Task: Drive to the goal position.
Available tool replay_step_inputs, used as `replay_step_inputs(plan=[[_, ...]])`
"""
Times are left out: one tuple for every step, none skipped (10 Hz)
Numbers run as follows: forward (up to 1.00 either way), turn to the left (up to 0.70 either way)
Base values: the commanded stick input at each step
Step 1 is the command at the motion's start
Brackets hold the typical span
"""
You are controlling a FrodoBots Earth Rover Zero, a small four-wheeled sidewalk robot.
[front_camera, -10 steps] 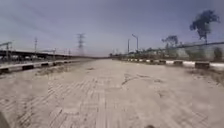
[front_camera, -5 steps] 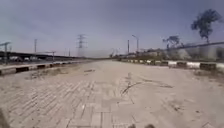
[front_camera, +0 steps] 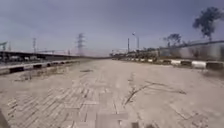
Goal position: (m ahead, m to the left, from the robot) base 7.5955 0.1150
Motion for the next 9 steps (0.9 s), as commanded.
replay_step_inputs(plan=[[1.00, 0.00], [1.00, 0.00], [1.00, 0.00], [1.00, 0.00], [1.00, 0.00], [1.00, 0.00], [1.00, 0.00], [1.00, 0.00], [1.00, 0.00]])
